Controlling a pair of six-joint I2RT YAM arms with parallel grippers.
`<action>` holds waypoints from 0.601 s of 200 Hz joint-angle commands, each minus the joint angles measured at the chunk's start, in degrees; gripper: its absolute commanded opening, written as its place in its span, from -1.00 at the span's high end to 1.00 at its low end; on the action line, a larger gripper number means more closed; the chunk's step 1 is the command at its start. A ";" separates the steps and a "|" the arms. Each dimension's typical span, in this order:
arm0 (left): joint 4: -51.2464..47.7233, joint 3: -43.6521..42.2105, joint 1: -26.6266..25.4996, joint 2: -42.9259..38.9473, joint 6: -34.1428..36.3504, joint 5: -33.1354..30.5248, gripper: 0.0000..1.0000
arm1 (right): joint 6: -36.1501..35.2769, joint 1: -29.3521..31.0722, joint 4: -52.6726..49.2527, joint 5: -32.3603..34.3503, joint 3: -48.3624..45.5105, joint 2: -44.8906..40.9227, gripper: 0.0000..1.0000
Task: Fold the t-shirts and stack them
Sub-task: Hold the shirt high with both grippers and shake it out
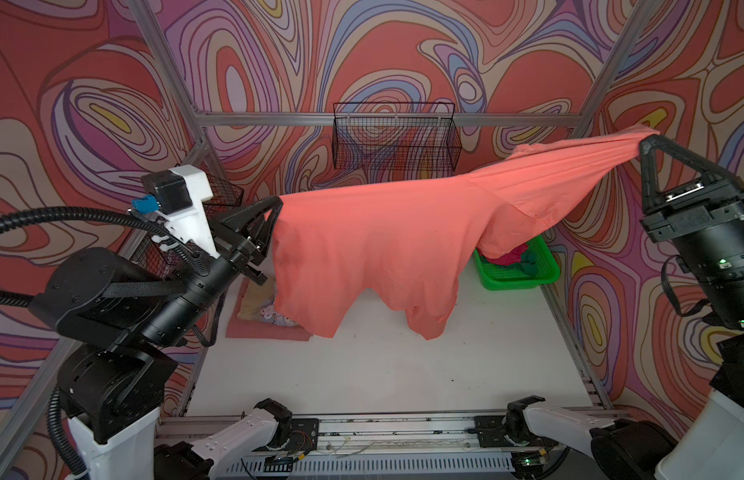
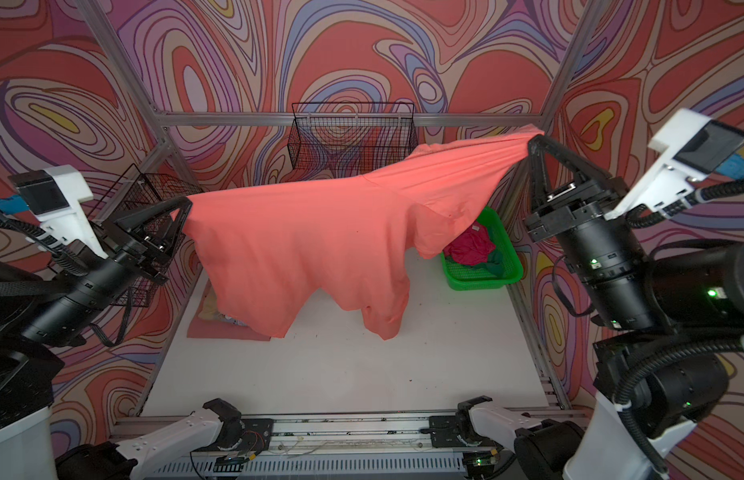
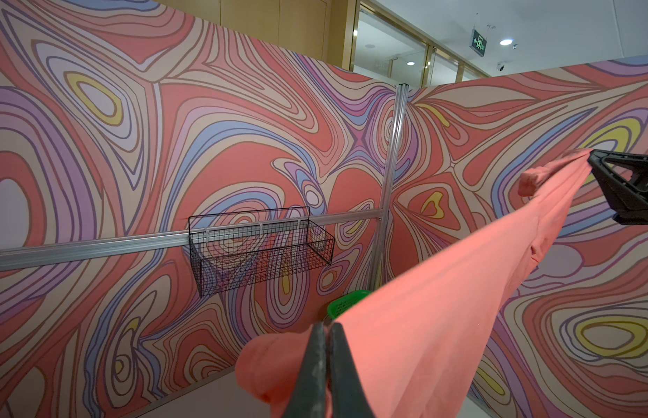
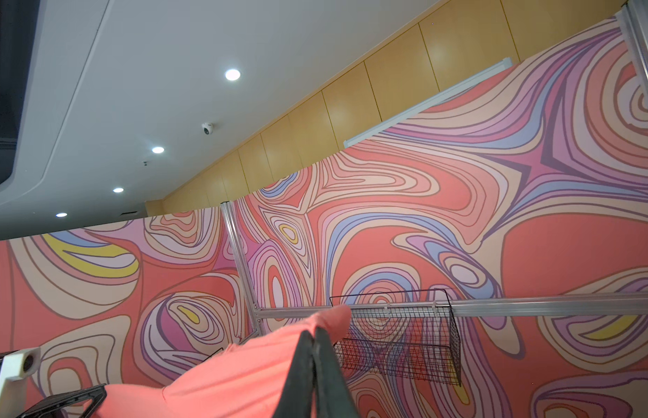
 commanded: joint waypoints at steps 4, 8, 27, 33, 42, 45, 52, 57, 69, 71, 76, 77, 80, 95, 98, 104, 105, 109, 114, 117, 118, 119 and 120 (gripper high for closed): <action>-2.23 -2.28 0.25 -0.15 -2.20 3.15 1.00 | 0.52 -0.38 -2.30 -0.50 -0.86 -1.16 1.00; -2.94 -2.67 0.19 0.24 -2.20 3.14 1.00 | 0.39 -0.42 -2.58 -0.37 -1.88 -1.33 1.00; -5.42 -5.57 0.14 1.52 -0.84 1.58 1.00 | -0.63 -0.42 -4.60 3.82 -7.82 -2.30 1.00; -5.86 -6.89 0.16 1.81 -0.09 0.64 1.00 | -1.07 -0.43 -5.04 5.90 -9.68 -2.51 1.00; -6.58 -8.81 0.16 2.45 0.82 -2.15 1.00 | -1.49 -0.43 -5.45 9.86 -12.60 -2.71 1.00; -6.78 -9.63 0.15 2.61 1.12 -3.08 1.00 | -1.48 -0.43 -5.55 10.84 -13.41 -2.71 1.00; -7.09 -11.51 0.12 3.03 1.99 -5.24 1.00 | -1.82 -0.39 -5.66 13.23 -15.02 -2.55 1.00; -7.16 -12.83 0.13 3.23 2.41 -6.62 1.00 | -1.87 -0.44 -5.65 14.77 -15.90 -2.38 1.00; -6.94 -15.28 0.07 3.38 2.22 -9.50 1.00 | -2.23 -0.43 -5.74 17.51 -16.37 -1.56 1.00; -6.81 -15.48 0.06 3.41 2.16 -9.85 1.00 | -2.36 -0.36 -5.68 17.55 -16.24 -1.46 1.00; -6.74 -15.96 0.05 3.47 1.88 -10.25 1.00 | -2.85 -0.42 -5.43 17.27 -15.81 -1.01 1.00; -6.65 -16.04 0.08 3.49 1.88 -10.26 1.00 | -2.85 -0.42 -5.43 17.27 -15.81 -1.01 1.00; -6.44 -16.10 0.09 3.50 1.85 -10.06 1.00 | -3.14 -0.43 -5.04 16.88 -15.47 -0.69 1.00; -5.55 -15.23 0.10 4.08 1.29 -9.28 1.00 | -3.41 -0.35 -4.21 16.49 -12.34 0.99 1.00; -5.40 -14.78 0.10 4.36 1.26 -9.07 1.00 | -3.61 -0.41 -4.14 16.09 -11.49 1.36 1.00; -5.26 -13.65 0.09 4.89 1.26 -8.78 1.00 | -3.71 -0.41 -4.22 15.64 -9.53 2.60 1.00; -5.25 -13.52 0.10 4.99 1.30 -8.77 1.00 | -3.72 -0.42 -4.23 15.57 -9.16 2.80 1.00; -5.24 -12.57 0.04 5.51 1.34 -8.96 1.00 | -3.74 -0.43 -4.65 15.44 -7.63 3.73 1.00; -5.36 -11.19 0.00 6.27 1.48 -9.18 1.00 | -3.64 -0.42 -5.18 15.34 -5.65 4.83 1.00; -5.34 -10.53 -0.05 6.65 1.64 -9.31 1.00 | -3.65 -0.41 -5.47 15.25 -4.57 5.35 1.00; -5.33 -10.19 -0.06 6.75 1.67 -9.35 1.00 | -3.64 -0.38 -5.56 15.20 -4.22 5.63 1.00; -5.38 -9.90 -0.11 6.88 1.73 -9.32 1.00 | -3.64 -0.40 -5.61 15.13 -3.91 5.85 1.00; -5.40 -9.57 -0.13 7.04 1.84 -9.35 1.00 | -3.63 -0.37 -5.67 15.06 -3.58 6.05 1.00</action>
